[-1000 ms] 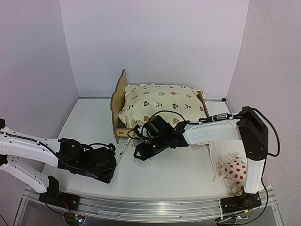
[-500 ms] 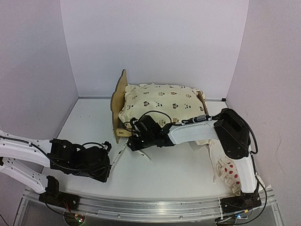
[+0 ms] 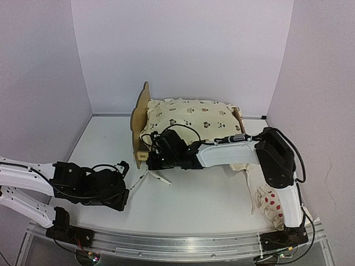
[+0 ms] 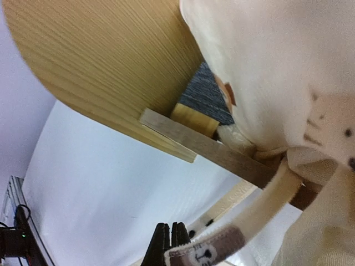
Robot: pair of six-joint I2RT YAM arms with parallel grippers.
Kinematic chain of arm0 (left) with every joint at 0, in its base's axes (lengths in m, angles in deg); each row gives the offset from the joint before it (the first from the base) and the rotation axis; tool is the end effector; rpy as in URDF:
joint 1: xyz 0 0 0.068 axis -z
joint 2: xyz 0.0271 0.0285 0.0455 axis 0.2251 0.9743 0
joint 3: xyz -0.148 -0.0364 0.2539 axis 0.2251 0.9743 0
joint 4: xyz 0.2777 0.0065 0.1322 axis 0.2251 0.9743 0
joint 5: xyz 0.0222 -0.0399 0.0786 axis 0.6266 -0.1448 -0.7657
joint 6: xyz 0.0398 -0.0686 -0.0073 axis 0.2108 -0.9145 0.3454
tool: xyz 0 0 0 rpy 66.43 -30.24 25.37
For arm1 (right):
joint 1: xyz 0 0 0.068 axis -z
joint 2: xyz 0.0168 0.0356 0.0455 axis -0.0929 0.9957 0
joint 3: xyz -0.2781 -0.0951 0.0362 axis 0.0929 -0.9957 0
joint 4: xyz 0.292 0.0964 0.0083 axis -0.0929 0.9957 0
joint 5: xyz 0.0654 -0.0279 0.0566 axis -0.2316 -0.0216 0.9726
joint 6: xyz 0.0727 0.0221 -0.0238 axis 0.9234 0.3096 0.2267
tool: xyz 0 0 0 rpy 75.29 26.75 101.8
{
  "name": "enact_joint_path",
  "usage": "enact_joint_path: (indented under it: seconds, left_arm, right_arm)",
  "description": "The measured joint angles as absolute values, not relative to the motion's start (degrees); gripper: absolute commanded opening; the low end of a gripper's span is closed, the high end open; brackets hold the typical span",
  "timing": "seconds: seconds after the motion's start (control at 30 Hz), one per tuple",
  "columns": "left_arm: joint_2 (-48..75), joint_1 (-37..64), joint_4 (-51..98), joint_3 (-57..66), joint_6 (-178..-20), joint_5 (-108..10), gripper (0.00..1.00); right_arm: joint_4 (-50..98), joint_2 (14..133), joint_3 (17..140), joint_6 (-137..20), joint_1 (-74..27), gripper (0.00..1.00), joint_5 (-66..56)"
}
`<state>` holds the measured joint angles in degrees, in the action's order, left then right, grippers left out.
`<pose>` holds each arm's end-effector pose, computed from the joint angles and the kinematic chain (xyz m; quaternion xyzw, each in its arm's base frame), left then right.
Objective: Set up the pet bed
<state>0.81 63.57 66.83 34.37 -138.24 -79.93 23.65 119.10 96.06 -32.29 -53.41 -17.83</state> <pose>0.0831 -0.2354 0.2010 0.1640 0.9387 -0.1299 0.2739 0.3105 0.5002 0.1579 -0.1740 0.8619 0.3150 0.3574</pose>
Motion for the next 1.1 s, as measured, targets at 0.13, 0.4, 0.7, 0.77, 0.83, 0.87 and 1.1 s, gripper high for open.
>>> enact_joint_path:
  seconds: [0.13, 0.4, 0.7, 0.77, 0.83, 0.87, 1.1]
  left_arm:
    - [0.91, 63.57, 66.71, 32.72, -137.88, -81.07, 0.0]
    - [1.97, 63.57, 65.78, 32.18, -137.83, -81.93, 0.0]
    - [3.38, 63.49, 65.34, 30.36, -137.45, -84.48, 0.0]
    - [3.38, 63.26, 65.38, 29.99, -137.27, -84.98, 0.0]
    - [3.38, 62.77, 65.35, 29.6, -136.93, -85.42, 0.0]
    - [3.38, 62.56, 65.3, 29.48, -136.79, -85.65, 0.0]
    - [3.38, 61.48, 65.34, 28.92, -136.41, -85.78, 0.0]
  right_arm:
    - [22.57, 113.13, 90.05, -29.65, -53.72, 0.0, -21.09]
    - [20.19, 106.99, 76.99, -24.81, -52.47, 0.0, -25.16]
    - [19.71, 107.14, 87.57, -20.98, -51.55, 0.0, -20.62]
    - [18.65, 107.12, 89.46, -19.86, -51.55, 0.0, -20.19]
    - [17.79, 107.03, 89.13, -18.86, -51.53, 0.0, -20.18]
    - [17.23, 106.92, 88.29, -18.54, -51.53, 0.0, -20.22]
    - [13.69, 105.09, 74.17, -14.99, -51.06, 0.0, -20.63]
